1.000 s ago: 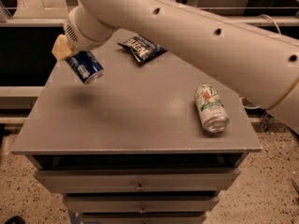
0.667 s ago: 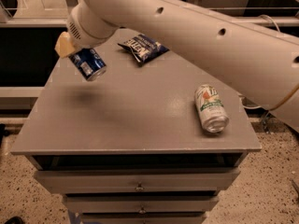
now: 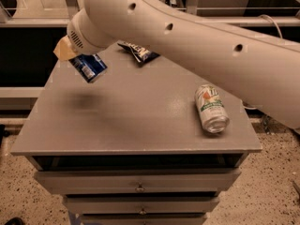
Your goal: Place pepsi can upright
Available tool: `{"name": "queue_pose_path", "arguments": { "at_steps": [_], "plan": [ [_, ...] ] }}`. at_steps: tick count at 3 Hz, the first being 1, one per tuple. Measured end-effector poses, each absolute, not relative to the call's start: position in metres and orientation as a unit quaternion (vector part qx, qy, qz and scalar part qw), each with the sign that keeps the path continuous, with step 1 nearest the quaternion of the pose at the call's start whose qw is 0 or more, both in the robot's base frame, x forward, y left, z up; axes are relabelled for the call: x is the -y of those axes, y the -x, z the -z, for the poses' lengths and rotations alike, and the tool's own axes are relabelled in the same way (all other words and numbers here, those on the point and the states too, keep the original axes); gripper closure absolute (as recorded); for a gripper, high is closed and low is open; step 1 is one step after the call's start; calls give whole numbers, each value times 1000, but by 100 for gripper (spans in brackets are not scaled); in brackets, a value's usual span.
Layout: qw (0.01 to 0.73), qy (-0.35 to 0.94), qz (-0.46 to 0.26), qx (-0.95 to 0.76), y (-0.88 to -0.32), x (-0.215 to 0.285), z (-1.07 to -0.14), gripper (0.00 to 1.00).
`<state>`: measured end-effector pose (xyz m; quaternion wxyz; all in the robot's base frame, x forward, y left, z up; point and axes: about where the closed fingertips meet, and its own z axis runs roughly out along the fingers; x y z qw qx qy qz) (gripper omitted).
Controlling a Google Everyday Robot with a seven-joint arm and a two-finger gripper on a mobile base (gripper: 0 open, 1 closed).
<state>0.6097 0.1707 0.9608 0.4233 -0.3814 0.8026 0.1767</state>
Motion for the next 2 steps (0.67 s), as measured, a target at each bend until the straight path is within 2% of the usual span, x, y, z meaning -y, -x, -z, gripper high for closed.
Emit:
{"name": "queue_pose_path", "arguments": {
  "at_steps": [2],
  "plan": [
    [526, 391, -243, -715, -615, -223, -979, 100]
  ]
}}
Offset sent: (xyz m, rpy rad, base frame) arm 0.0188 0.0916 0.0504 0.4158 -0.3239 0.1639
